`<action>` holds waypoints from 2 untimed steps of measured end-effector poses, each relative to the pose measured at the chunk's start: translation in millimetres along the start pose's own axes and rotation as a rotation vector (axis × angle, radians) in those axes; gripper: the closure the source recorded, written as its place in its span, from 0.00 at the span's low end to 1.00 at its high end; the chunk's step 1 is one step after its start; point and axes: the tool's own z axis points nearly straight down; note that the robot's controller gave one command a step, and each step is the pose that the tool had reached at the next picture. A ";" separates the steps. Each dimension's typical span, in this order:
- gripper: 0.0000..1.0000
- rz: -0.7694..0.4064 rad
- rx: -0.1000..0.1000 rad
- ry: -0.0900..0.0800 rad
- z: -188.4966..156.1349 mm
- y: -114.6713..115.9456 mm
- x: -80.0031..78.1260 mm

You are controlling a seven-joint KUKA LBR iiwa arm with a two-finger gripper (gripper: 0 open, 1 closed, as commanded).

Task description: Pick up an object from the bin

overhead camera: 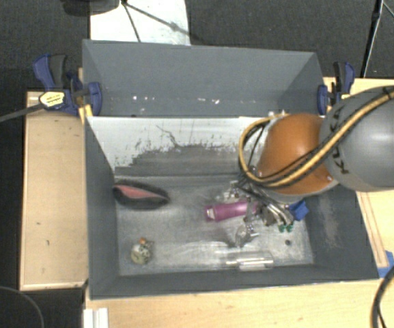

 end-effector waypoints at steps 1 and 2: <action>0.00 -0.078 0.008 0.017 4.8 -37.9 -21.3; 1.00 -0.074 0.008 0.014 3.2 -37.4 -22.3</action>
Offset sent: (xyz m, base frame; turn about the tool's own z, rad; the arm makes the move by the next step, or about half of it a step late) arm 0.0255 -0.0330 -0.0063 -0.0780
